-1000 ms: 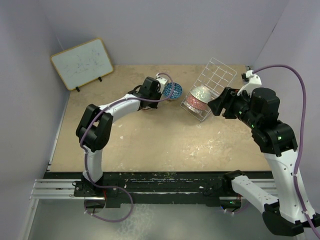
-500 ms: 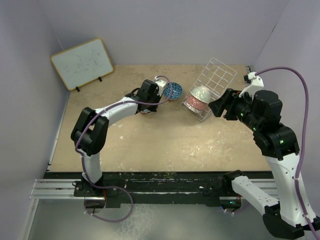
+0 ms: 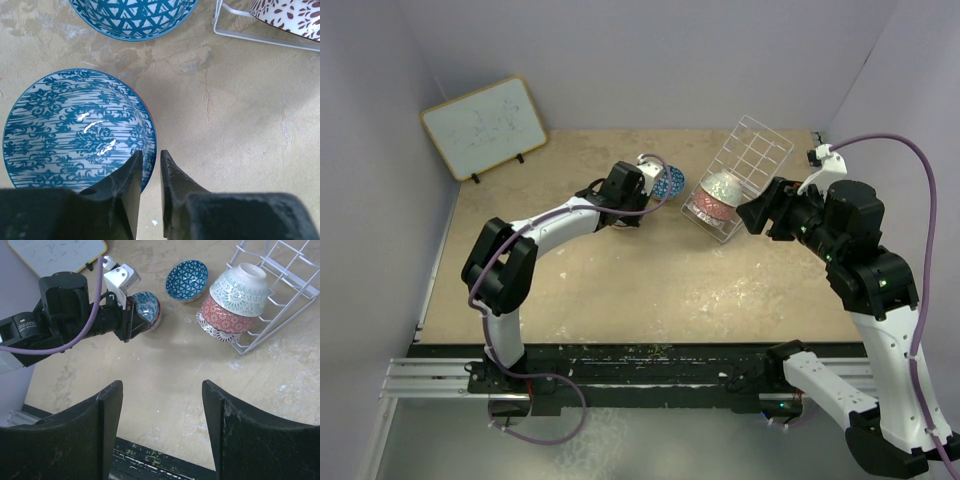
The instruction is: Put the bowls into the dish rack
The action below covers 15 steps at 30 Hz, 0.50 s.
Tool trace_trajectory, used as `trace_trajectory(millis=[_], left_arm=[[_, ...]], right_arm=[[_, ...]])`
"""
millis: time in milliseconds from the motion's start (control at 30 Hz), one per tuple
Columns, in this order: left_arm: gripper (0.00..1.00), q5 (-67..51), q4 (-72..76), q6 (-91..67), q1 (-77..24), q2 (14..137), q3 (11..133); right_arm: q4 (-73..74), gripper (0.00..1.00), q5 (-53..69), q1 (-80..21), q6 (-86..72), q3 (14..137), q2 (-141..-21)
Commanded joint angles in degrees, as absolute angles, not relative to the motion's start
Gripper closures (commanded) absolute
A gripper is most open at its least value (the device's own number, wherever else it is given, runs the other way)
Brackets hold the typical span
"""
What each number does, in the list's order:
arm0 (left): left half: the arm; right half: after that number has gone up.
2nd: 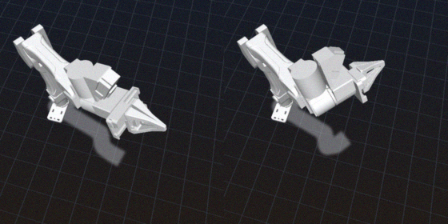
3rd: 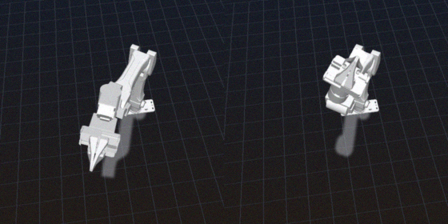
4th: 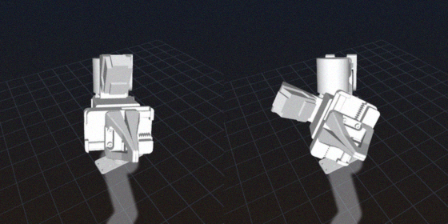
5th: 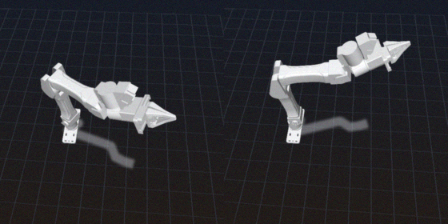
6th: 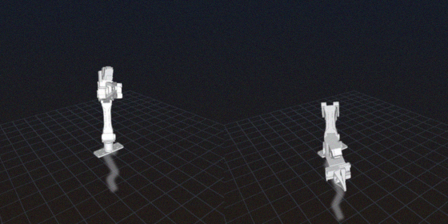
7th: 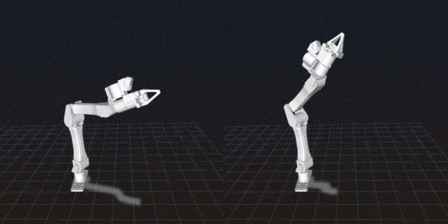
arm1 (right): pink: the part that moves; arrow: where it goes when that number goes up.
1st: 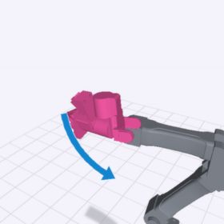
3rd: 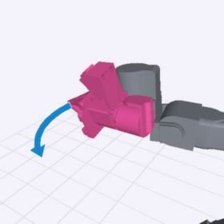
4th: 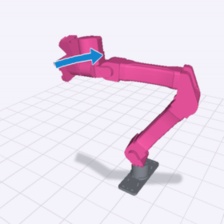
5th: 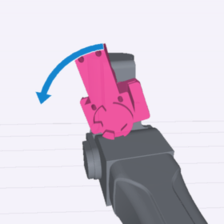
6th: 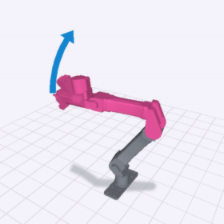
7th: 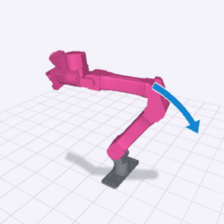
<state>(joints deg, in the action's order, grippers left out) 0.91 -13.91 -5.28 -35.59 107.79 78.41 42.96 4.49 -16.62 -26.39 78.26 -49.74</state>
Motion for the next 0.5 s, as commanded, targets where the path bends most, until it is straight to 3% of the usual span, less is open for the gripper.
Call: trace_trajectory(millis=[0,167,333,467], left_arm=[[0.68,1.4,-12.4,-4.6,-35.9,105.9,78.9],[0.33,2.3,-12.2,-3.9,-36.4,105.6,77.9],[0.31,2.9,-12.2,-3.8,-36.4,105.9,77.9],[0.36,3.2,-12.0,-3.4,-36.4,106.8,78.3]], right_arm=[[41.5,0.33,5.3,-16.9,-26.3,78.6,-49.0],[41.7,0.33,5.4,-16.9,-26.3,78.4,-48.7],[41.6,0.33,5.4,-16.9,-26.4,78.4,-48.6],[41.6,0.33,5.3,-16.9,-26.4,78.2,-48.5]])
